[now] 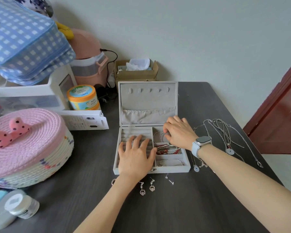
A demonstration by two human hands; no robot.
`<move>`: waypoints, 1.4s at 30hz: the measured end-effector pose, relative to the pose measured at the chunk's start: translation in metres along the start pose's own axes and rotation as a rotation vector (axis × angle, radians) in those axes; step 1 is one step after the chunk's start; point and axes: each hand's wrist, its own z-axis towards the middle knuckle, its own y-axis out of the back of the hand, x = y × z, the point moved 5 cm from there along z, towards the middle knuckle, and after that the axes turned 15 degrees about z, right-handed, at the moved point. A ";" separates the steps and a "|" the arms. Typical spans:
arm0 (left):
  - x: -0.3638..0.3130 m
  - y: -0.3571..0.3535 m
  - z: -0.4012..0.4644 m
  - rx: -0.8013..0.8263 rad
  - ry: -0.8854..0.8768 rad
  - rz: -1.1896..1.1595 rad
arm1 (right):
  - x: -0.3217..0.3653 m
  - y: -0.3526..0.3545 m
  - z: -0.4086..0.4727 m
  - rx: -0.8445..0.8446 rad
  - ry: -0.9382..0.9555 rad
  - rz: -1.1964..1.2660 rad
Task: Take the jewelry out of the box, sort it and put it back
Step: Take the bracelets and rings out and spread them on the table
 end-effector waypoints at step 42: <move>-0.042 0.012 0.078 -0.001 0.078 0.315 | -0.066 0.019 -0.092 -0.670 -0.316 1.047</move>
